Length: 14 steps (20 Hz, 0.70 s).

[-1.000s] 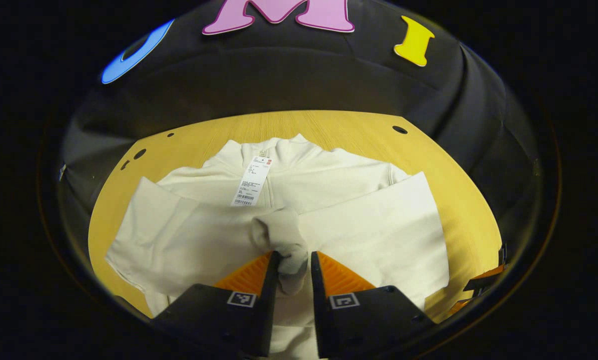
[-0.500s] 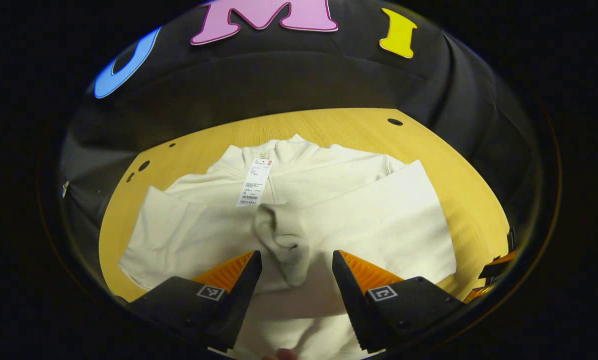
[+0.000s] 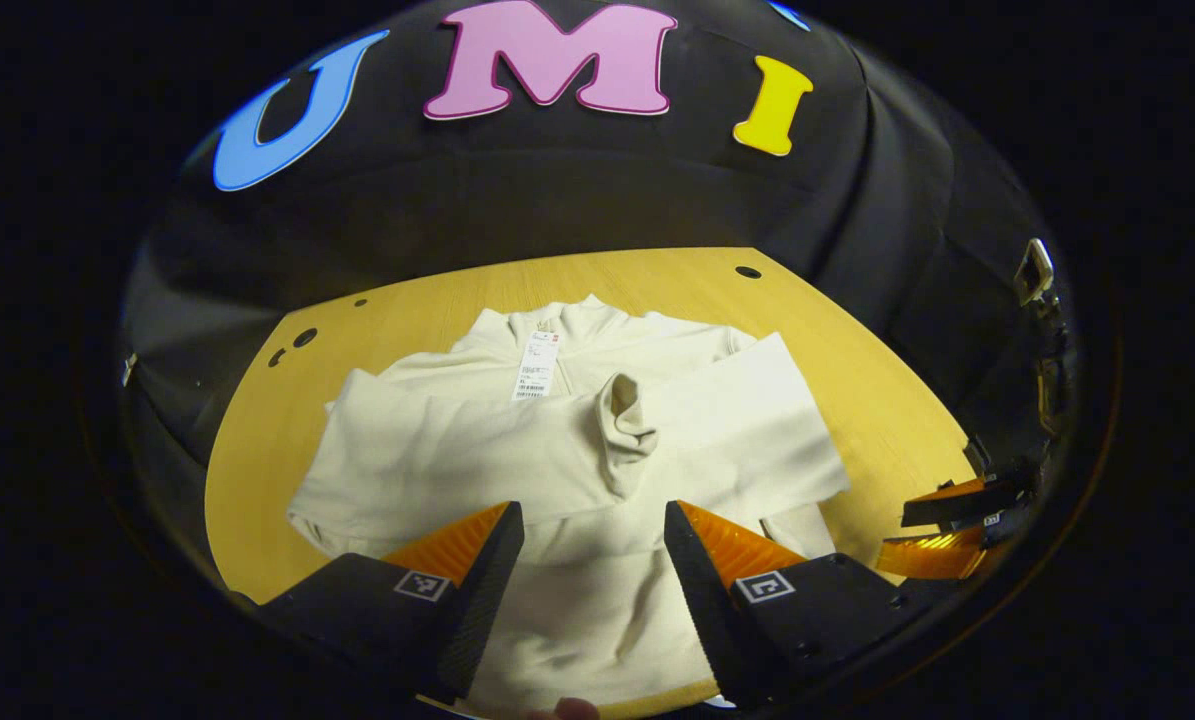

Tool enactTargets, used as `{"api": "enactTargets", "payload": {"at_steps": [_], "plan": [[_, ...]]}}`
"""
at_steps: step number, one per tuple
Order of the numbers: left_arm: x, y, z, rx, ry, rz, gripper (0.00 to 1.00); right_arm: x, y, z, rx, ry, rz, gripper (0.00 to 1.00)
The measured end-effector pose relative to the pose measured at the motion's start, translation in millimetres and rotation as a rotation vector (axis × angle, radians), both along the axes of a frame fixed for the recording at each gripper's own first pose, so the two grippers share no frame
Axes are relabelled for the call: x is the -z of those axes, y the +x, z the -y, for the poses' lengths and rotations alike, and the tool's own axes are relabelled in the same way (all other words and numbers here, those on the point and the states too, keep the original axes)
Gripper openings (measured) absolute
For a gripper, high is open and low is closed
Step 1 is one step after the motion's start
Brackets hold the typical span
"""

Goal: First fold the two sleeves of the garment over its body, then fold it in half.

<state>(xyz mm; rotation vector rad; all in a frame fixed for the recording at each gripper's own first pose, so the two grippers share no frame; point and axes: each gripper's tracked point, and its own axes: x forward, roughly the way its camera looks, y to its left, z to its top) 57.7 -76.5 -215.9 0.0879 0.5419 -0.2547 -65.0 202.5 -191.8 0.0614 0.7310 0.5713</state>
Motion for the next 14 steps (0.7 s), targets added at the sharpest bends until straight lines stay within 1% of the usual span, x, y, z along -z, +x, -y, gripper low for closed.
{"api": "enactTargets", "payload": {"at_steps": [4, 9, 10, 11, 12, 14], "plan": [[13, -42, -45, -0.016, 0.015, -0.012, 0.88, 8, -18, -8, 0.000, -0.021, -0.016, 0.82], [40, -76, -91, -0.063, 0.022, -0.073, 0.88, 20, -33, -13, 0.045, -0.044, -0.035, 0.83], [46, -82, -99, -0.074, 0.025, -0.086, 0.88, 22, -36, -15, 0.051, -0.049, -0.037, 0.84], [50, -85, -106, -0.085, 0.029, -0.097, 0.88, 24, -38, -16, 0.056, -0.056, -0.035, 0.95], [54, -87, -111, -0.091, 0.031, -0.105, 0.88, 26, -39, -18, 0.061, -0.066, -0.034, 0.85], [63, -88, -119, -0.097, 0.033, -0.125, 0.88, 34, -38, -14, 0.090, -0.104, -0.038, 0.86]]}}
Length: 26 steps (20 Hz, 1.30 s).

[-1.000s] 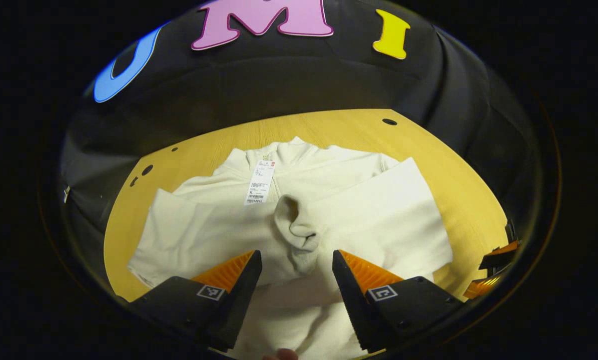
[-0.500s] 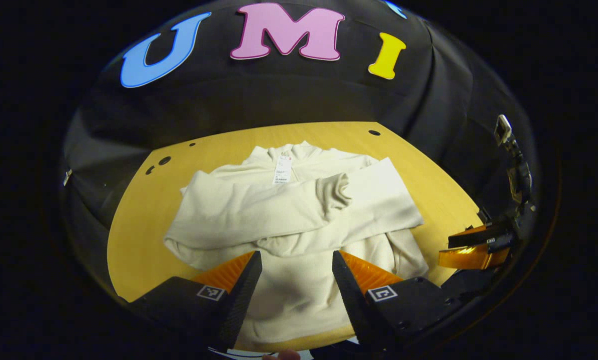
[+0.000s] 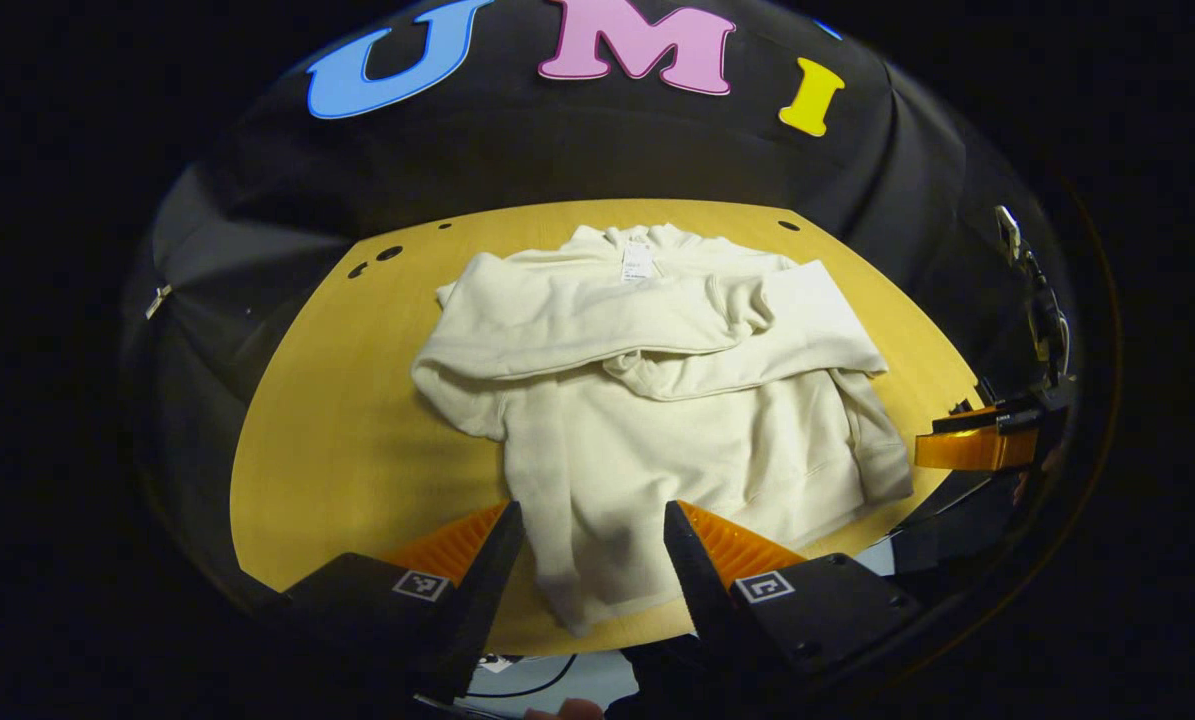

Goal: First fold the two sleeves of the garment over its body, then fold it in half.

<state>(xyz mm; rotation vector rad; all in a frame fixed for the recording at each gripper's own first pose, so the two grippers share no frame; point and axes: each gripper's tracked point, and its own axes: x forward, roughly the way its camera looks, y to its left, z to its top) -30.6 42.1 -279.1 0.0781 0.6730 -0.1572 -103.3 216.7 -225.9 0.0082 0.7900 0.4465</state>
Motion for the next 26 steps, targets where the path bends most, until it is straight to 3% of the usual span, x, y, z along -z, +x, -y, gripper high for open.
{"api": "enactTargets", "payload": {"at_steps": [4, 11, 18, 19, 20, 21, 22, 23, 26], "plan": [[28, 2, -12, -0.019, 0.025, -0.074, 0.88, 9, 0, -6, 0.028, -0.011, -0.033, 0.87], [58, 6, -11, -0.019, 0.033, -0.172, 0.89, 36, 14, -18, -0.011, -0.123, -0.049, 0.87], [60, 8, -6, -0.044, 0.007, -0.171, 0.92, 47, 14, -26, -0.042, -0.136, -0.060, 0.87], [60, 7, 0, -0.010, 0.016, -0.179, 0.86, 47, 12, -32, -0.054, -0.112, -0.069, 0.82], [60, 7, 4, 0.028, 0.033, -0.190, 0.81, 46, 10, -38, -0.068, -0.085, -0.088, 0.65], [59, 8, 9, 0.054, 0.037, -0.197, 0.58, 46, 10, -39, -0.068, -0.083, -0.091, 0.47], [59, 9, 12, 0.065, 0.024, -0.201, 0.54, 47, 10, -40, -0.087, -0.090, -0.103, 0.27], [57, 7, 14, 0.077, 0.015, -0.206, 0.36, 46, 7, -40, -0.109, -0.093, -0.098, 0.26], [55, 9, 16, 0.108, 0.012, -0.227, 0.14, 40, 8, -40, -0.130, -0.108, -0.083, 0.19]]}}
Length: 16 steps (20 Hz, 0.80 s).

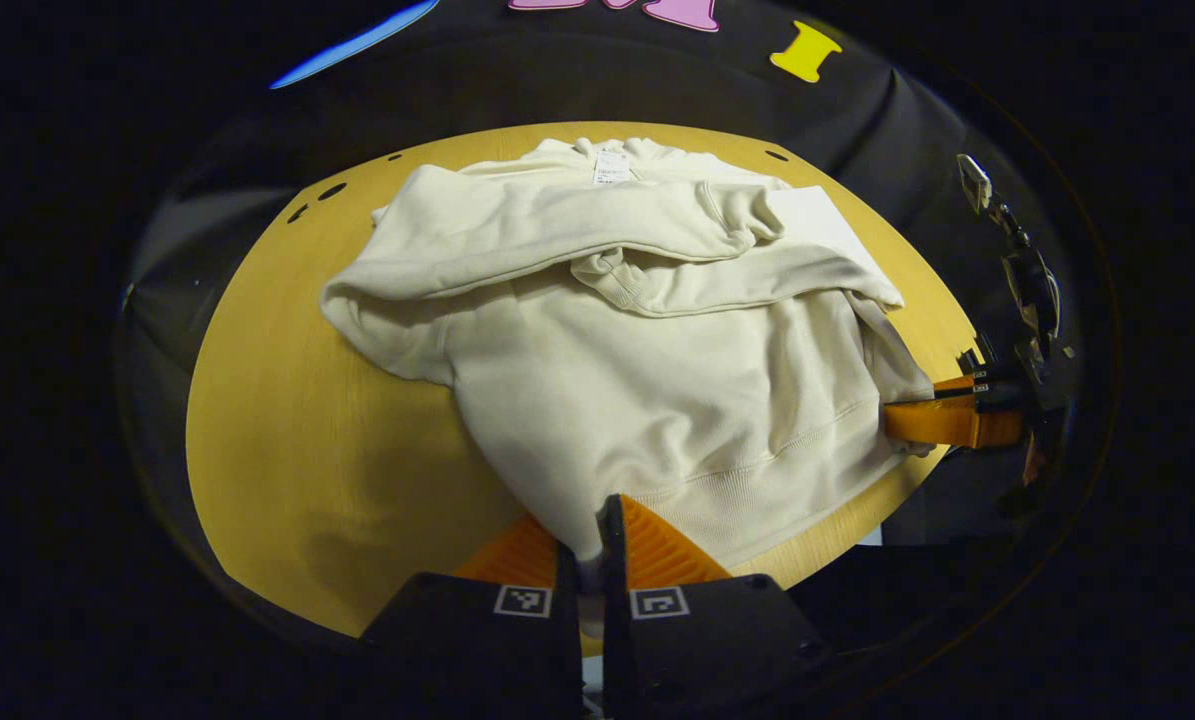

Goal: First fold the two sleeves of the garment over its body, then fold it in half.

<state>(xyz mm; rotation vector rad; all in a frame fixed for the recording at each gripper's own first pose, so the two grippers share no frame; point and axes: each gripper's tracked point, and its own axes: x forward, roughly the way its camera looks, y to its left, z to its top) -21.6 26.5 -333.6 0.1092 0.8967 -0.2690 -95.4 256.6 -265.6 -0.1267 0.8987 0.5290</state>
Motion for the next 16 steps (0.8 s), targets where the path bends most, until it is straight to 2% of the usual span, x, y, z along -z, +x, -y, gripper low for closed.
{"api": "enactTargets", "payload": {"at_steps": [2, 4, 5, 6, 11, 16], "plan": [[-3, 1, -1, 0.011, -0.003, -0.013, 0.08, 2, 0, 4, -0.018, -0.019, 0.015, 0.15], [-9, 0, -4, 0.021, 0.003, -0.012, 0.07, -5, -2, 2, -0.023, 0.019, 0.021, 0.15], [-13, -1, -7, 0.016, 0.001, -0.009, 0.02, -9, -2, 1, -0.016, 0.048, 0.018, 0.14], [-17, -3, -9, 0.006, -0.009, -0.005, 0.07, -15, -3, -1, -0.011, 0.079, 0.016, 0.14], [-55, -3, -11, -0.049, -0.089, 0.028, 0.07, -48, 0, -7, -0.005, 0.193, 0.042, 0.15], [-95, 16, -7, -0.088, -0.140, 0.064, 0.07, -102, 23, -15, 0.038, 0.361, 0.087, 0.14]]}}
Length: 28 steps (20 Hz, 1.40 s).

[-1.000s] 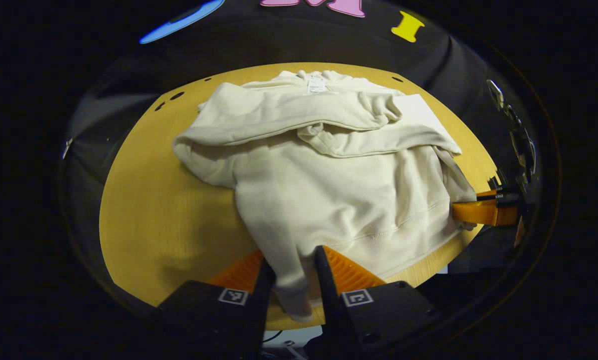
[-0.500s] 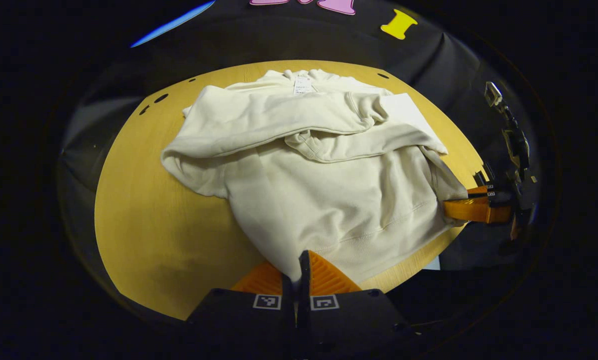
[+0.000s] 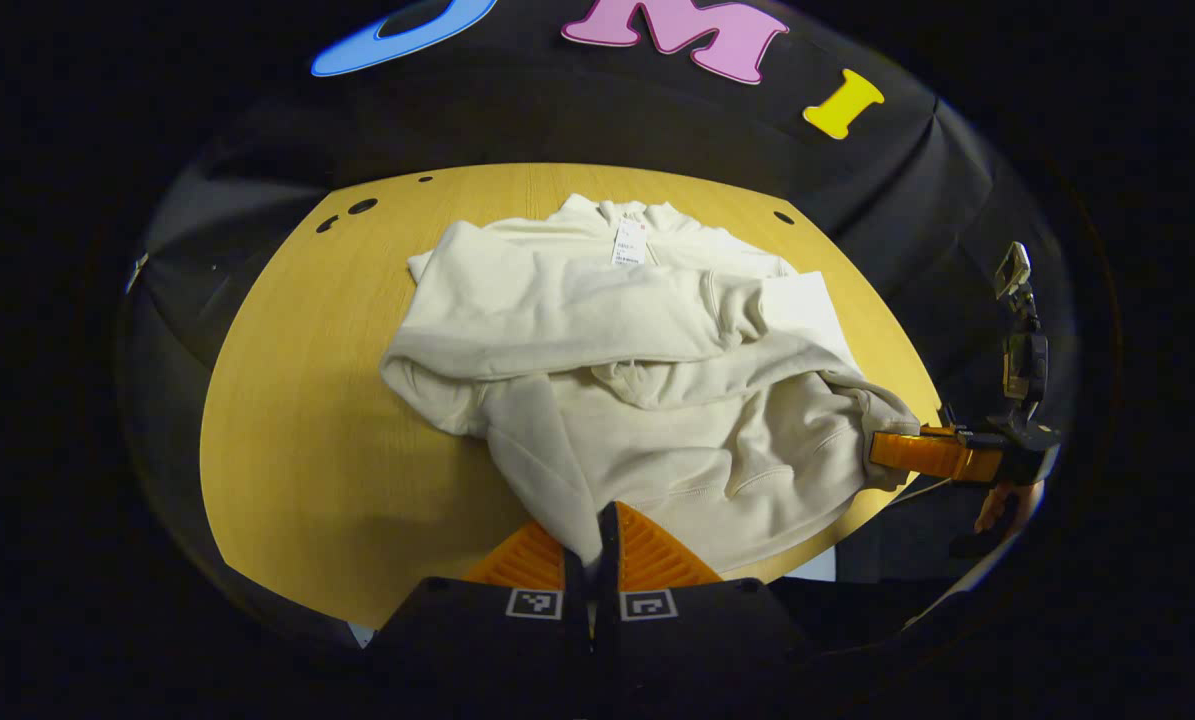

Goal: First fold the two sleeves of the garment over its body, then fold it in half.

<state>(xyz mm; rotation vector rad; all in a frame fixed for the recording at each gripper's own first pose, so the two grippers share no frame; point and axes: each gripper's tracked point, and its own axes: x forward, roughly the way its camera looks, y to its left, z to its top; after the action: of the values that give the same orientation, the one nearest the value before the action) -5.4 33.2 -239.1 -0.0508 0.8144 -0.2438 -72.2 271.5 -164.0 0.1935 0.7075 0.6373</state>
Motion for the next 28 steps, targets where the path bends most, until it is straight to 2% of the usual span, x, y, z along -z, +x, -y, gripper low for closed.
{"api": "enactTargets", "payload": {"at_steps": [5, 8, 13, 16, 23, 28], "plan": [[-46, 36, 14, -0.040, -0.038, 0.081, 0.06, -54, 33, -8, 0.017, 0.133, 0.041, 0.14], [-68, 64, 21, -0.073, -0.085, 0.097, 0.06, -76, 58, -10, 0.015, 0.153, 0.068, 0.14], [-89, 116, 20, -0.126, -0.088, 0.144, 0.06, -103, 111, -32, 0.019, 0.211, 0.083, 0.14], [-97, 155, 25, -0.168, -0.111, 0.214, 0.06, -115, 142, -44, 0.016, 0.227, 0.117, 0.14], [-75, 232, 15, -0.267, -0.091, 0.239, 0.06, -91, 228, -68, 0.056, 0.232, 0.076, 0.14], [-60, 277, -5, -0.326, -0.053, 0.236, 0.06, -60, 275, -77, 0.099, 0.184, 0.042, 0.14]]}}
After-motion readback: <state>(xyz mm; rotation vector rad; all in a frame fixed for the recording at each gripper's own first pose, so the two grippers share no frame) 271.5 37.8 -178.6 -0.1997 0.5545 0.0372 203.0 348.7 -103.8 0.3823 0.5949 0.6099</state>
